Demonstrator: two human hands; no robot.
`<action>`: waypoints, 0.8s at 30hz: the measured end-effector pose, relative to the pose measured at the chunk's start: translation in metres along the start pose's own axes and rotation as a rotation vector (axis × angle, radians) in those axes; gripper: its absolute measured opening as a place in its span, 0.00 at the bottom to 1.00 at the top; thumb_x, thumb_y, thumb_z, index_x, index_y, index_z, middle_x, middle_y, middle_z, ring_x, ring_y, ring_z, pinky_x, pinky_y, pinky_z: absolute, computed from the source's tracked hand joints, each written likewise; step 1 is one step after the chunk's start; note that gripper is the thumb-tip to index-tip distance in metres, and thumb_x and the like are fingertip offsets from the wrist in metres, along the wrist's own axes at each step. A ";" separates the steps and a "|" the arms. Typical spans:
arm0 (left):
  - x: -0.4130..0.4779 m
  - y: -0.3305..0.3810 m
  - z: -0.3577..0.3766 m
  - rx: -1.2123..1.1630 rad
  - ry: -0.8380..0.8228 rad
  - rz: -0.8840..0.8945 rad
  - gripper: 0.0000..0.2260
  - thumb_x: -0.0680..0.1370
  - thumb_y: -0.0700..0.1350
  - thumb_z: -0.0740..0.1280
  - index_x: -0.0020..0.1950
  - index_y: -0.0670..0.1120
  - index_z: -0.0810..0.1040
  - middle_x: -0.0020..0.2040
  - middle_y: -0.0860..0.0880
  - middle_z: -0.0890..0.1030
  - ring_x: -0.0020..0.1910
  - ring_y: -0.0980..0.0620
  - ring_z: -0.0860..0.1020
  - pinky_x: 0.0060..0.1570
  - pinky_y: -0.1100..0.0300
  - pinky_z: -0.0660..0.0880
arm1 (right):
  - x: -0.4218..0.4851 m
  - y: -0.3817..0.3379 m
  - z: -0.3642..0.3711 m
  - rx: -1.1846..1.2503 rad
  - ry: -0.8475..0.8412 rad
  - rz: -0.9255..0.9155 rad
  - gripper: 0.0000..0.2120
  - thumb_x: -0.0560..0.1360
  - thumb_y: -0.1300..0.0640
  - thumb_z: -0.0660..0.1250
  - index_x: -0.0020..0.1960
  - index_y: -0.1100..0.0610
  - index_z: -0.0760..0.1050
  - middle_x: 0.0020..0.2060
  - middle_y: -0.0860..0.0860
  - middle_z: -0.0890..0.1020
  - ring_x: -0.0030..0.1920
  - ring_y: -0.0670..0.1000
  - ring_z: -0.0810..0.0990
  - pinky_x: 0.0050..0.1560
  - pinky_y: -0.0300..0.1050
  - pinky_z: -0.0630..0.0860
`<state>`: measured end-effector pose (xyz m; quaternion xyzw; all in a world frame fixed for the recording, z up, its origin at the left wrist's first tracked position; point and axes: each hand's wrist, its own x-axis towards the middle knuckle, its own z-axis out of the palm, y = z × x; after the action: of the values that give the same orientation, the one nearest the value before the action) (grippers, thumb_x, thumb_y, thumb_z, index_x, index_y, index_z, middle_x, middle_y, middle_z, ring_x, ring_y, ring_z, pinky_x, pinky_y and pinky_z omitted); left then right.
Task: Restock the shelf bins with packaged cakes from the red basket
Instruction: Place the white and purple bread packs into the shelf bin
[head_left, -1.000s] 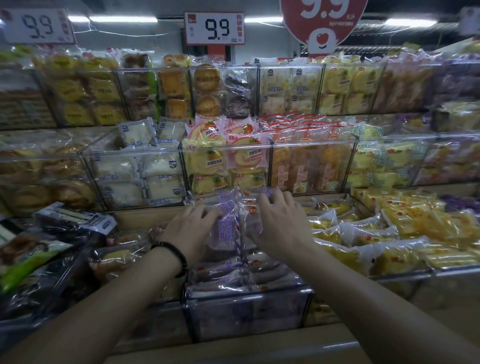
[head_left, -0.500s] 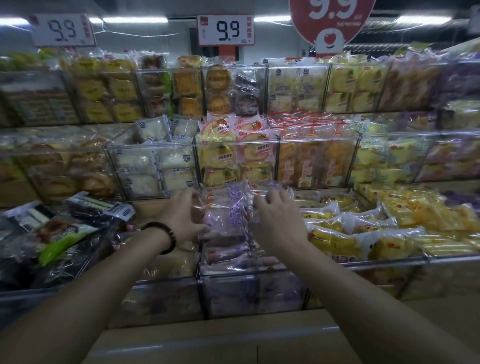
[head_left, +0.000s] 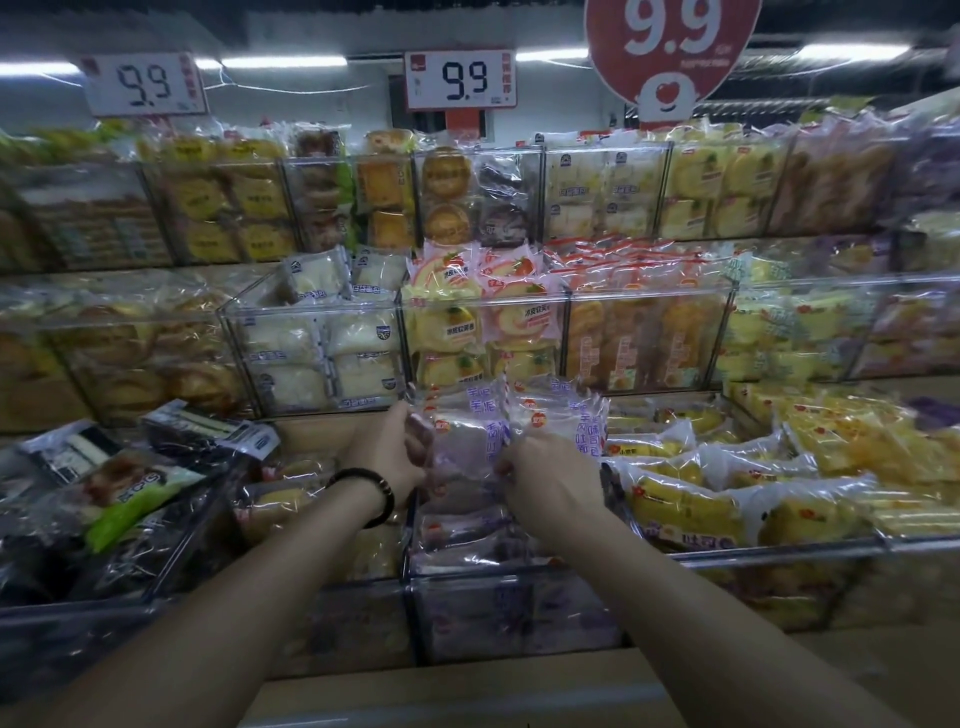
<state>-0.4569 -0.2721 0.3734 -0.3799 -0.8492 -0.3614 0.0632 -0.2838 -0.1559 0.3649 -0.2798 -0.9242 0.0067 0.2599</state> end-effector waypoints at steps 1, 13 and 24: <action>0.001 -0.003 0.001 0.002 -0.003 -0.025 0.24 0.66 0.37 0.83 0.46 0.57 0.73 0.36 0.55 0.84 0.39 0.57 0.83 0.41 0.54 0.83 | 0.002 -0.001 0.002 -0.002 -0.007 -0.006 0.09 0.78 0.56 0.72 0.57 0.48 0.85 0.56 0.50 0.81 0.55 0.58 0.81 0.51 0.56 0.82; 0.007 -0.013 0.004 -0.191 -0.039 -0.017 0.14 0.71 0.58 0.78 0.43 0.53 0.76 0.40 0.51 0.83 0.42 0.47 0.83 0.46 0.48 0.81 | -0.003 0.018 0.000 0.180 0.063 -0.066 0.13 0.79 0.51 0.69 0.63 0.41 0.79 0.64 0.47 0.76 0.65 0.53 0.72 0.60 0.53 0.77; 0.003 -0.008 0.004 -0.221 -0.042 -0.085 0.15 0.72 0.52 0.79 0.50 0.49 0.76 0.43 0.49 0.82 0.43 0.49 0.81 0.45 0.50 0.80 | 0.000 0.027 -0.011 0.197 -0.175 -0.138 0.09 0.78 0.52 0.69 0.58 0.45 0.79 0.63 0.49 0.73 0.67 0.55 0.68 0.65 0.57 0.75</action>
<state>-0.4638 -0.2714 0.3664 -0.3557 -0.8206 -0.4471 -0.0122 -0.2650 -0.1350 0.3698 -0.1872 -0.9552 0.1039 0.2044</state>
